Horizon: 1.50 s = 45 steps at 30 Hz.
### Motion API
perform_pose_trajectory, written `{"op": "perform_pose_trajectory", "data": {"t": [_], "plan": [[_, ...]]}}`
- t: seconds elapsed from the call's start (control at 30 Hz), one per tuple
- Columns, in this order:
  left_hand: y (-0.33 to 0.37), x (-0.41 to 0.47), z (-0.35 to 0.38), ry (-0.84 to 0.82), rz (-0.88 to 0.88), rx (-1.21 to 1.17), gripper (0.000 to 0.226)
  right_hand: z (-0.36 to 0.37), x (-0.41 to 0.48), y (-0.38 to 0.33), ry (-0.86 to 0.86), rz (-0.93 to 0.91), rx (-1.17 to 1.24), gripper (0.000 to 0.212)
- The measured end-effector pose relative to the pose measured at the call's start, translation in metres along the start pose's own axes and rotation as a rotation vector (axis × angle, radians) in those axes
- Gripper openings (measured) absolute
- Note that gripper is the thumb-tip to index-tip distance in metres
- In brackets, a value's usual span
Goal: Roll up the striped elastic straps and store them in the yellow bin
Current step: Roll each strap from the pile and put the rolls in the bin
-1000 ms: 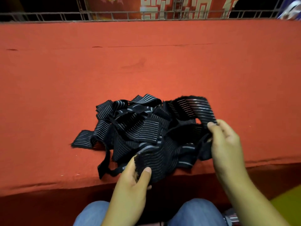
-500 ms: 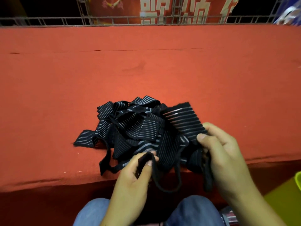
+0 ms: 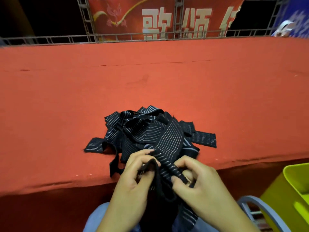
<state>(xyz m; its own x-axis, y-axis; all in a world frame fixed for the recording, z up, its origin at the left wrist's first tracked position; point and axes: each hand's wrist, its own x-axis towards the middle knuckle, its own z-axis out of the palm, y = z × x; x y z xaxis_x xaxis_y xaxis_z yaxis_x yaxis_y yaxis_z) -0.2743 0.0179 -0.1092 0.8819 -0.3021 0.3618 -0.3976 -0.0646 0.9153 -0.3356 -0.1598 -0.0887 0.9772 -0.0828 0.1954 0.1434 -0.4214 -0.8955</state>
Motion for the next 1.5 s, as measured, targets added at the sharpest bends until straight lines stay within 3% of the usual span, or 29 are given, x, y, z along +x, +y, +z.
{"op": "perform_pose_trajectory", "data": {"t": [0.3, 0.43, 0.53, 0.63, 0.77, 0.97, 1.03, 1.2, 1.33, 1.5], "plan": [[0.015, -0.022, -0.006, -0.068, -0.072, -0.047, 0.031, 0.015, -0.026, -0.006, 0.092, 0.01, 0.071, 0.021], [0.02, -0.031, -0.007, -0.062, -0.076, -0.043, 0.022, 0.016, -0.035, -0.011, -0.009, 0.097, 0.372, 0.01], [0.021, -0.038, -0.009, -0.06, -0.078, -0.039, 0.028, 0.02, -0.042, -0.012, -0.058, 0.143, 0.568, 0.029], [0.018, -0.047, -0.01, -0.061, -0.107, -0.044, 0.019, 0.034, -0.046, -0.001, 0.004, 0.184, 0.57, 0.054], [0.013, -0.057, -0.01, -0.064, -0.158, -0.052, 0.018, 0.047, -0.05, 0.007, 0.09, 0.203, 0.579, 0.037], [0.008, -0.062, -0.013, -0.08, -0.191, 0.017, 0.02, 0.055, -0.057, 0.008, 0.175, 0.15, 0.493, 0.031], [0.005, -0.062, -0.013, -0.089, -0.194, 0.068, 0.032, 0.053, -0.058, 0.009, 0.201, 0.126, 0.475, 0.022], [-0.007, -0.065, -0.012, -0.114, -0.21, 0.192, 0.016, 0.057, -0.062, 0.012, 0.288, 0.105, 0.406, 0.023], [-0.01, -0.068, -0.013, -0.085, -0.208, 0.296, 0.018, 0.064, -0.062, 0.017, 0.366, 0.096, 0.473, 0.022], [-0.006, -0.065, -0.018, -0.082, -0.184, 0.135, 0.019, 0.066, -0.057, 0.022, 0.252, 0.139, 0.505, 0.011]]}}
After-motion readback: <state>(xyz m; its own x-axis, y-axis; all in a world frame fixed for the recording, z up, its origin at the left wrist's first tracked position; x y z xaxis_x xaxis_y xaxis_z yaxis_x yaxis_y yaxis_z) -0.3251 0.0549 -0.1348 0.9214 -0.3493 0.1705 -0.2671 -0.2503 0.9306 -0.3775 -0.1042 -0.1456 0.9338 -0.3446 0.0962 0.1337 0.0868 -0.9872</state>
